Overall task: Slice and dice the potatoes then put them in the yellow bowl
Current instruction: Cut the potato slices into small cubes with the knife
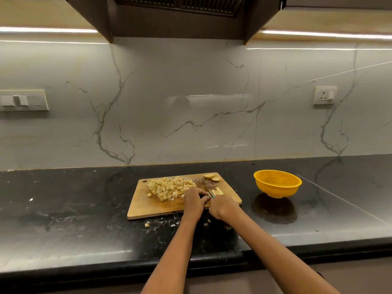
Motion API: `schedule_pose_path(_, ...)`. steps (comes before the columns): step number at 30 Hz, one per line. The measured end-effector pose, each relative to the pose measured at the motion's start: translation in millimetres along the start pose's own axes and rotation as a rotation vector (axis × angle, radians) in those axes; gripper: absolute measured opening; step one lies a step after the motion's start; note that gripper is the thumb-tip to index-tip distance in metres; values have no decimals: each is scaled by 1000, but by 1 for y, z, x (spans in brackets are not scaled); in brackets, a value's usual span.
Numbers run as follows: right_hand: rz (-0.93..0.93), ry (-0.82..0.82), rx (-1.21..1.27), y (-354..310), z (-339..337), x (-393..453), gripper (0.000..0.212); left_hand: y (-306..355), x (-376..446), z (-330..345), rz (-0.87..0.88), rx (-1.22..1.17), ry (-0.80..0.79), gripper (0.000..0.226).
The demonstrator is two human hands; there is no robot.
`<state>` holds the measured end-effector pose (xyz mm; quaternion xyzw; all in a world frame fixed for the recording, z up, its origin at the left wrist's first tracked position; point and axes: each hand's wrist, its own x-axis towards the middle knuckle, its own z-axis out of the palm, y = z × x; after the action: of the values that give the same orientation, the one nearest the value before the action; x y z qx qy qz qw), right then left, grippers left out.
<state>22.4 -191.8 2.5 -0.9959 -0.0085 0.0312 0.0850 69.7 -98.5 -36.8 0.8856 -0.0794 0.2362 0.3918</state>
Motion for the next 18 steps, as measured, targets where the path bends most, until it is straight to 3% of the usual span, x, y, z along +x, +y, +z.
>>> schedule_pose_path(3, 23, 73, -76, 3, 7, -16, 32, 1, -1, 0, -14, 8, 9, 18)
schedule_pose_path(6, 19, 258, -151, 11, 19, -42, 31, -2, -1, 3, -7, 18, 5, 19)
schedule_pose_path(11, 101, 469, 58, 27, 16, -39, 35, 0, 2, 2, -2, 42, -25, 17)
schedule_pose_path(15, 168, 485, 157, 44, 13, -22, 37, 7, 7, 0, 30, 126, -75, 33)
schedule_pose_path(18, 179, 453, 217, 50, 9, -13, 39, 15, 16, 0, 117, 182, -237, 56)
